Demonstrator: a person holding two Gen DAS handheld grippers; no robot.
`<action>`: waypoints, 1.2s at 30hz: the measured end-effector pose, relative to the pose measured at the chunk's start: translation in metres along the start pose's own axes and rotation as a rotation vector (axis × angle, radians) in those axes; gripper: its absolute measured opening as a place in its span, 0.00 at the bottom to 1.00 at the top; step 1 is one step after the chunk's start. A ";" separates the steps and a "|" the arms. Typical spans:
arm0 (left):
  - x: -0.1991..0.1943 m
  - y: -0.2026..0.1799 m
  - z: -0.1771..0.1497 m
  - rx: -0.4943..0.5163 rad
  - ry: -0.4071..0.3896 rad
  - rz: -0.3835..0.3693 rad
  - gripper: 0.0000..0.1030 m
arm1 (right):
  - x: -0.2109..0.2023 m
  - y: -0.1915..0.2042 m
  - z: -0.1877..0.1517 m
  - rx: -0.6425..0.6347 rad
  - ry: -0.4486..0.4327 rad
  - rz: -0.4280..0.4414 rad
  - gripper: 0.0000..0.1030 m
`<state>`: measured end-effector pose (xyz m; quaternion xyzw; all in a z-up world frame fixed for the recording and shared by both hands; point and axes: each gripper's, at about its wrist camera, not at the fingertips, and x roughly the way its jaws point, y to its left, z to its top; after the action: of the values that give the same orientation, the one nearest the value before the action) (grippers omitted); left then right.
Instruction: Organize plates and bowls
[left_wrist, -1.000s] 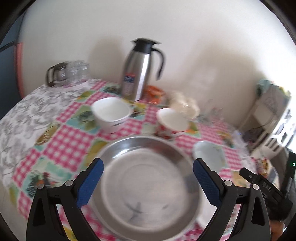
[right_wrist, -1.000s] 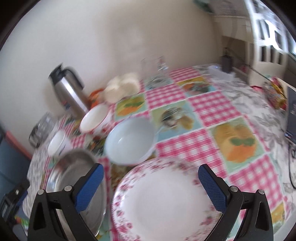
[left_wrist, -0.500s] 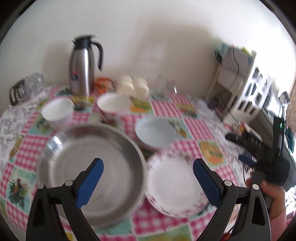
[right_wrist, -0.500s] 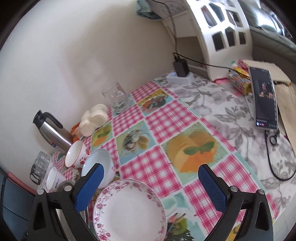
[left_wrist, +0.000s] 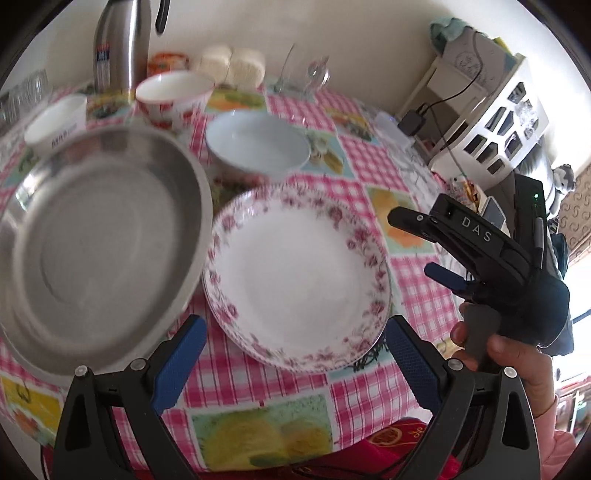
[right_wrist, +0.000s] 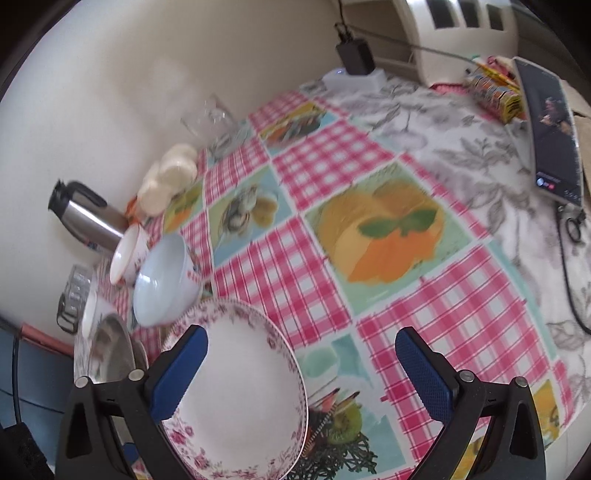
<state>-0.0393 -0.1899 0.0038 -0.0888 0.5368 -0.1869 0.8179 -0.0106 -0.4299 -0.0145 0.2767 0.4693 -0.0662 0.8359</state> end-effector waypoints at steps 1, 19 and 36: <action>0.003 0.001 -0.002 -0.009 0.015 0.015 0.95 | 0.003 0.001 -0.002 -0.009 0.011 -0.003 0.98; 0.037 0.025 -0.012 -0.177 0.086 0.100 0.74 | 0.037 0.001 -0.013 -0.026 0.134 0.061 0.50; 0.048 0.034 -0.005 -0.227 0.021 0.126 0.34 | 0.046 -0.005 -0.013 -0.034 0.101 0.146 0.26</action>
<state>-0.0196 -0.1773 -0.0507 -0.1449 0.5675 -0.0742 0.8071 0.0027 -0.4201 -0.0596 0.2990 0.4907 0.0170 0.8182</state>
